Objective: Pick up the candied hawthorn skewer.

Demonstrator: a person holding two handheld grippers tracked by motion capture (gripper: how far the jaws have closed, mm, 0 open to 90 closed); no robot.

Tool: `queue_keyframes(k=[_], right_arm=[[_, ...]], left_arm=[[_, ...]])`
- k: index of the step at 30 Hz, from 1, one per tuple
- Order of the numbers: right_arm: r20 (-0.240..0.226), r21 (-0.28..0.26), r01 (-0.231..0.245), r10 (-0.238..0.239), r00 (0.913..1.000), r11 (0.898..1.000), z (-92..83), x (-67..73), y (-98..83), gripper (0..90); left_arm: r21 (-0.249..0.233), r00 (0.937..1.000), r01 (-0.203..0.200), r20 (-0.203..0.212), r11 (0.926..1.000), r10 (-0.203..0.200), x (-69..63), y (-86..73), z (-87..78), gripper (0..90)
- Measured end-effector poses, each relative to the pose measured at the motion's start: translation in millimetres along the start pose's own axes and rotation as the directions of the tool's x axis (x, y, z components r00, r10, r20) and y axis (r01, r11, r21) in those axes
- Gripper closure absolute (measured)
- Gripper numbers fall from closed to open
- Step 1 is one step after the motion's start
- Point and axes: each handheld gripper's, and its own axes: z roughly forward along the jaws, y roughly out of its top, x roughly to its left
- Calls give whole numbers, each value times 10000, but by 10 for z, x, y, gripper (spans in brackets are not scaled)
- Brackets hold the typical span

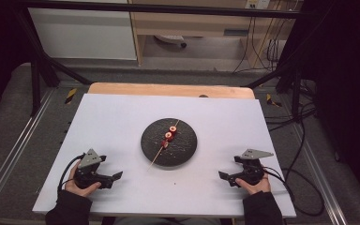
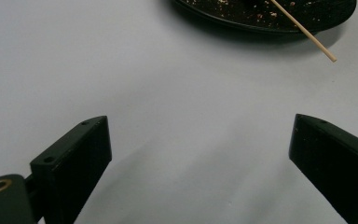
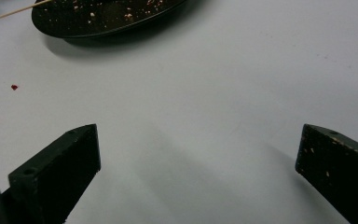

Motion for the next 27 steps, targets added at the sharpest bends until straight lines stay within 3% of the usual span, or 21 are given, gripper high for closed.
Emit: queue_keyframes(k=[27], right_arm=[[137,-74,50,-49,9999,10000,-13,6,23,6]], left_arm=[[54,9998,-162,136,9999,161,-188,195,69,51]])
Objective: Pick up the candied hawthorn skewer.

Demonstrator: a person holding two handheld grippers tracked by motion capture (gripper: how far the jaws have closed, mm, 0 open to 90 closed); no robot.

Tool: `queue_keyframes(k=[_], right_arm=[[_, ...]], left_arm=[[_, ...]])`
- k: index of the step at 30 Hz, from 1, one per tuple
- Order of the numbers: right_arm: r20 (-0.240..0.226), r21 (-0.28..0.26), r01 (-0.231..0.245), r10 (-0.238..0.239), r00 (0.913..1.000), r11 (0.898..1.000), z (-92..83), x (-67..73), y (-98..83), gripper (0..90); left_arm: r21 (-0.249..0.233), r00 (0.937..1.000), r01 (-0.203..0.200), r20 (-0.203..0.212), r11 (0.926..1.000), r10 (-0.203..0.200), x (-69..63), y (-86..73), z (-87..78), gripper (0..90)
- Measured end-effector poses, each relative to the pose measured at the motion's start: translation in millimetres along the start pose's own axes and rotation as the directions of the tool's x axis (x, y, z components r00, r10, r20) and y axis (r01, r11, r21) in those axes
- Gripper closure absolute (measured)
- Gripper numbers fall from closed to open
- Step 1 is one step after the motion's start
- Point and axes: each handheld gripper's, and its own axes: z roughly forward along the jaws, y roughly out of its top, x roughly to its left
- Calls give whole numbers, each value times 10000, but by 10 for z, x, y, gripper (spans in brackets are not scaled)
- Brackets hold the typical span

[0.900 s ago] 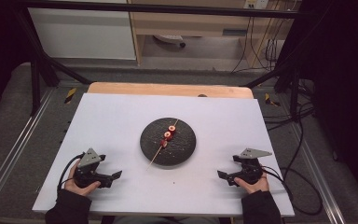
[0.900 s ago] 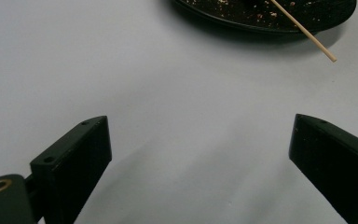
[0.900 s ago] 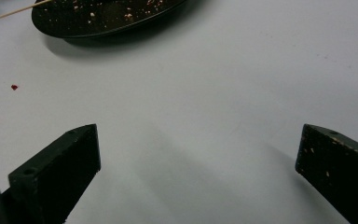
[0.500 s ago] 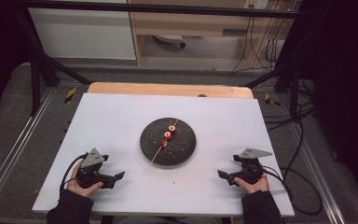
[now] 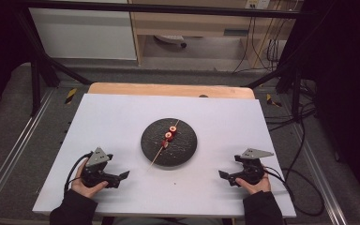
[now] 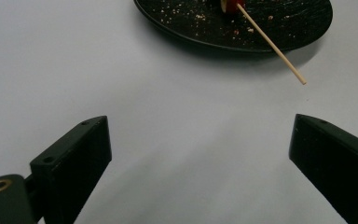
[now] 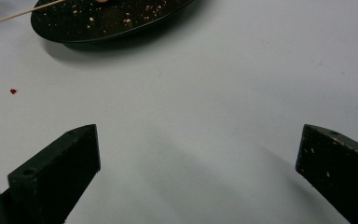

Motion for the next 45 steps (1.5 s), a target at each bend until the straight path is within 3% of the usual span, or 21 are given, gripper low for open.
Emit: queue_keyframes(k=[20,36,45], right_arm=[[108,92,64,-65,9999,9999,17,8,1,6],[114,118,67,-68,9999,9999,17,5,4,6],[117,115,81,-82,9999,9999,16,3,5,6]], left_arm=[[128,9999,9,-115,9999,-7,-133,328,143,52],[725,9994,-215,-243,9971,233,-350,683,492,84],[1111,9993,-240,-263,9935,270,-450,834,727,190]])
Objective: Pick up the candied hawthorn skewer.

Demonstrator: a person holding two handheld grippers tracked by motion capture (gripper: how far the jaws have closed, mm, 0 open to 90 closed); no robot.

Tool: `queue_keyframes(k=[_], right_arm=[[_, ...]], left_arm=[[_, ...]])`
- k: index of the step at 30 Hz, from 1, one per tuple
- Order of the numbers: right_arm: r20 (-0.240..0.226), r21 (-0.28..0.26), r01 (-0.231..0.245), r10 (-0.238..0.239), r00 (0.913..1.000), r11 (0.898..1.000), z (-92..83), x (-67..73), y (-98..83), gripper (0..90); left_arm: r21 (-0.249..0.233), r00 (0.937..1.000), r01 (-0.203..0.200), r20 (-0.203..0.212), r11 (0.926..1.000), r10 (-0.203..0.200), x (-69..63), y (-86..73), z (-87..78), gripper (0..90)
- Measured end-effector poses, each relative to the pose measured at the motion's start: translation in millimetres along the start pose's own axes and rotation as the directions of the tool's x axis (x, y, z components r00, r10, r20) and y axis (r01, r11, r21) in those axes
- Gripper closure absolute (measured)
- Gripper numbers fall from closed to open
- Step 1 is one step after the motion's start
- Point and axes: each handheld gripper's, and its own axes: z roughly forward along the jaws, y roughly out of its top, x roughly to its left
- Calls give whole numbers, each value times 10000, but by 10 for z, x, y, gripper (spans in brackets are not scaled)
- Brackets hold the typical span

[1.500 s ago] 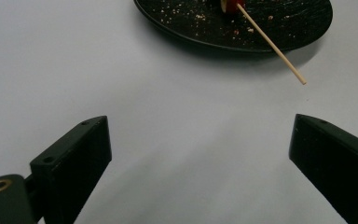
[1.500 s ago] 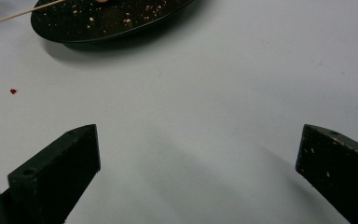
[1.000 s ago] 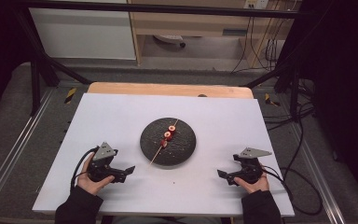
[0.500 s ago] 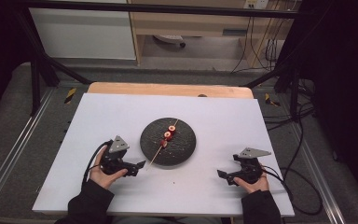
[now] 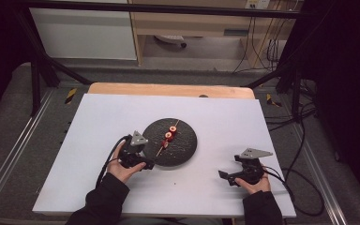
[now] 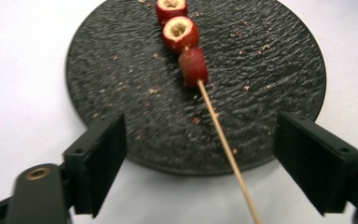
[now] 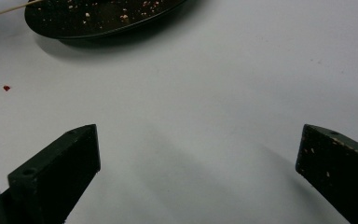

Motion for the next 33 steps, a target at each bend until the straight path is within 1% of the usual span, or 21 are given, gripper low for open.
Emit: queue_keyframes(k=[3,4,5,6,8,9,10,12,13,14,15,17,18,19,21,24,25,26,28,29,33], right_arm=[[7,-13,24,-24,10000,10000,2,-3,1,6],[12,6,9,-9,10000,10000,2,-2,0,6],[5,3,35,-35,10000,10000,4,-3,0,6],[5,3,35,-35,10000,10000,4,-3,0,6],[1,-7,10,-10,10000,10000,4,-4,1,7],[1,-7,10,-10,10000,10000,4,-4,1,7],[-10,-4,-16,16,10000,10000,6,-2,0,7],[-17,11,-13,13,10000,10000,6,-1,0,7],[-19,14,3,-3,10000,10000,6,-1,0,7],[-23,2,-33,33,10000,10000,4,0,1,7],[-29,-16,0,0,10000,10000,3,-3,1,8],[-30,3,-23,23,10000,10000,4,-2,2,7],[-30,3,-23,23,10000,10000,4,-2,2,7],[-34,5,-12,12,10000,10000,6,-1,1,8],[-39,2,-32,32,10000,10000,5,0,1,8],[-67,-14,-3,3,10000,10000,1,-3,3,8],[-65,-4,8,-8,10000,10000,3,-4,3,8],[-57,-3,-4,4,10000,10000,4,-3,3,8],[-62,-6,-2,2,10000,10000,4,-3,3,8],[-71,-3,-10,10,10000,10000,3,-2,4,8],[-109,22,-51,51,9999,10000,4,4,7,8]], left_arm=[[159,10000,9,-21,9999,-9,-17,48,73,238],[208,10000,-2,-98,9998,4,-21,60,96,256],[257,9998,-23,-173,9997,28,-25,69,116,297],[325,9998,-21,-196,9995,28,-30,78,134,297],[453,9998,-35,-210,9990,44,-35,94,165,358],[539,9998,-15,-217,9985,26,-39,103,180,358],[681,9996,-16,-294,9977,36,-48,121,212,404],[773,9995,-1,-325,9970,26,-49,129,227,459],[840,9995,40,-323,9965,-13,-52,137,241,459],[912,9994,97,-340,9958,-66,-56,144,255,508],[967,9994,122,-339,9952,-90,-60,149,269,538],[1063,9996,188,-212,9942,-166,-67,160,292,586],[1096,9996,218,-174,9937,-201,-73,165,300,586],[1148,9996,237,-192,9931,-216,-83,169,308,636],[1285,9995,181,-291,9915,-145,-98,177,325,644],[1321,9991,319,-315,9907,-279,-111,185,341,701],[1328,9991,342,-310,9906,-304,-116,188,344,737],[1354,9990,332,-357,9902,-286,-123,192,347,750],[1399,9987,320,-432,9896,-262,-133,196,356,762],[1407,9986,354,-439,9894,-295,-136,197,360,785],[1479,9974,475,-611,9879,-388,-141,192,375,812]])
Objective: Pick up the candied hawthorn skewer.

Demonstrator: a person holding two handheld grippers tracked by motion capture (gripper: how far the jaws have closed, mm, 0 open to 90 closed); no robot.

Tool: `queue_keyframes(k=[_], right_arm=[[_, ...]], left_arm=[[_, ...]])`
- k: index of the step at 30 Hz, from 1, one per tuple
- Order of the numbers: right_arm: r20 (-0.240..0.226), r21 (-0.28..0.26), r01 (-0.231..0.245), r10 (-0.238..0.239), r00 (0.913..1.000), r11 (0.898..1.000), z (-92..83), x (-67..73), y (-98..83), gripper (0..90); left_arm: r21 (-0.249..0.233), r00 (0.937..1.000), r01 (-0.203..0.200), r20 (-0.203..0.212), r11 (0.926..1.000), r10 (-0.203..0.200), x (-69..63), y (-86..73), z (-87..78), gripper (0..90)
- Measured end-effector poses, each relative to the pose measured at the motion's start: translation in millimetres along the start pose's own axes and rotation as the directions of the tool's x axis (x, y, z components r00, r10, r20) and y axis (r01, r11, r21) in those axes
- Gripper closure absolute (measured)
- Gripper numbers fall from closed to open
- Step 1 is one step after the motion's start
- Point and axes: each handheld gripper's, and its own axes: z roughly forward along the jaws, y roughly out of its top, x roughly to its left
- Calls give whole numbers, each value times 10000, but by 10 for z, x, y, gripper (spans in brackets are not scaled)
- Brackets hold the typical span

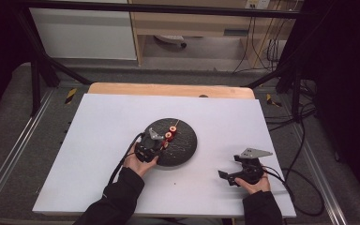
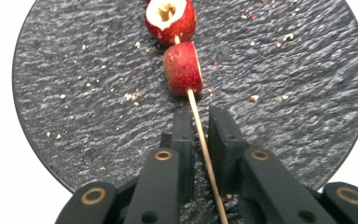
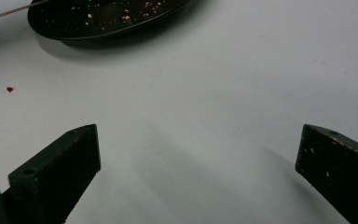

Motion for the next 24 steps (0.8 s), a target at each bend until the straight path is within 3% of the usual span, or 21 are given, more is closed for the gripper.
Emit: queue_keyframes(k=[4,11,17,24], right_arm=[[8,-13,-7,7,10000,10000,1,1,0,8],[16,-8,24,-24,10000,10000,6,0,-2,8],[26,-6,-2,2,10000,10000,6,0,-2,8],[-3,-2,-93,93,10000,10000,0,6,2,8]], left_arm=[[-21,9997,166,-179,9999,-166,3,-10,-9,868],[-210,9993,376,-20,9991,-376,33,-50,-39,875],[-811,9985,518,238,9954,-500,73,-103,-139,880],[-1606,9970,610,562,9851,-525,139,-219,-320,880]])
